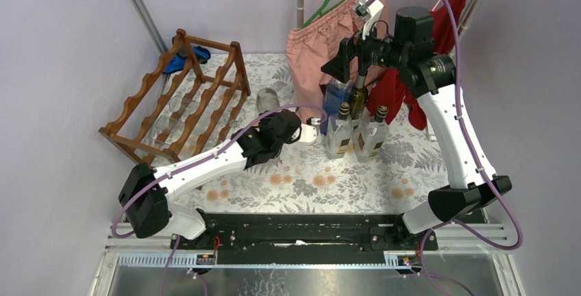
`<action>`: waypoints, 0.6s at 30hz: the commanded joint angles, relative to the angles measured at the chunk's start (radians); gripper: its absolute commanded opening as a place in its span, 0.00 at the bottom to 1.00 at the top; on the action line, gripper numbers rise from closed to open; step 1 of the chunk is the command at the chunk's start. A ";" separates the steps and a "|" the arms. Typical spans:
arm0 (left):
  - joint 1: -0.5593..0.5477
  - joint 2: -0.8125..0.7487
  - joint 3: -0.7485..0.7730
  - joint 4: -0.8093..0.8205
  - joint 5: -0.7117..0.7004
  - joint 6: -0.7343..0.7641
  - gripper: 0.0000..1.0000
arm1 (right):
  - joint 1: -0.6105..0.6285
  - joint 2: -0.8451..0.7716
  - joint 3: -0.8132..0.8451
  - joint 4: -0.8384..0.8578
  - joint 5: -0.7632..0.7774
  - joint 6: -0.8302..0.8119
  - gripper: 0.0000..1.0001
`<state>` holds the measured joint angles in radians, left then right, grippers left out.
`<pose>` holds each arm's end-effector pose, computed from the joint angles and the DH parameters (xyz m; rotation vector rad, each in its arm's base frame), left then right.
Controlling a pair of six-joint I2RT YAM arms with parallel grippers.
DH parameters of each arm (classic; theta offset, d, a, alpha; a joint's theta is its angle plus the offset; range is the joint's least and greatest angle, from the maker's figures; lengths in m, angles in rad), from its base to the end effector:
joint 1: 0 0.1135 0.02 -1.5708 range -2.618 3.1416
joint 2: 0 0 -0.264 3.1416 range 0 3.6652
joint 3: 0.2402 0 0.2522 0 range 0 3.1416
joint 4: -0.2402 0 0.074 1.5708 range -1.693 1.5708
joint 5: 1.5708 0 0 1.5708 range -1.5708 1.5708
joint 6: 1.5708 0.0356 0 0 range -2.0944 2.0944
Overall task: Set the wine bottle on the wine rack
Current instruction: Adjust the wine bottle at the center of the board.
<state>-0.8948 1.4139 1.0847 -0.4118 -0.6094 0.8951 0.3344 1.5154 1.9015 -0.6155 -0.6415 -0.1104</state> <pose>0.2074 -0.2260 0.2822 1.5428 1.6320 0.6997 0.2854 0.1217 0.5016 -0.8375 1.6083 0.7343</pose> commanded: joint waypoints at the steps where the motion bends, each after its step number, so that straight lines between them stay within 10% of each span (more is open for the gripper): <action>1: 0.005 -0.031 0.081 0.054 -0.104 -0.044 0.00 | -0.006 -0.036 0.000 0.039 -0.016 0.002 1.00; 18: -0.079 -0.126 -0.090 -0.093 0.046 -0.564 0.00 | -0.006 -0.028 0.012 0.043 -0.034 0.013 1.00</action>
<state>-0.9344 1.3167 1.0504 -0.5106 -0.5781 0.5285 0.3332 1.5154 1.8999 -0.6155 -0.6491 -0.1101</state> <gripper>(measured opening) 0.427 0.995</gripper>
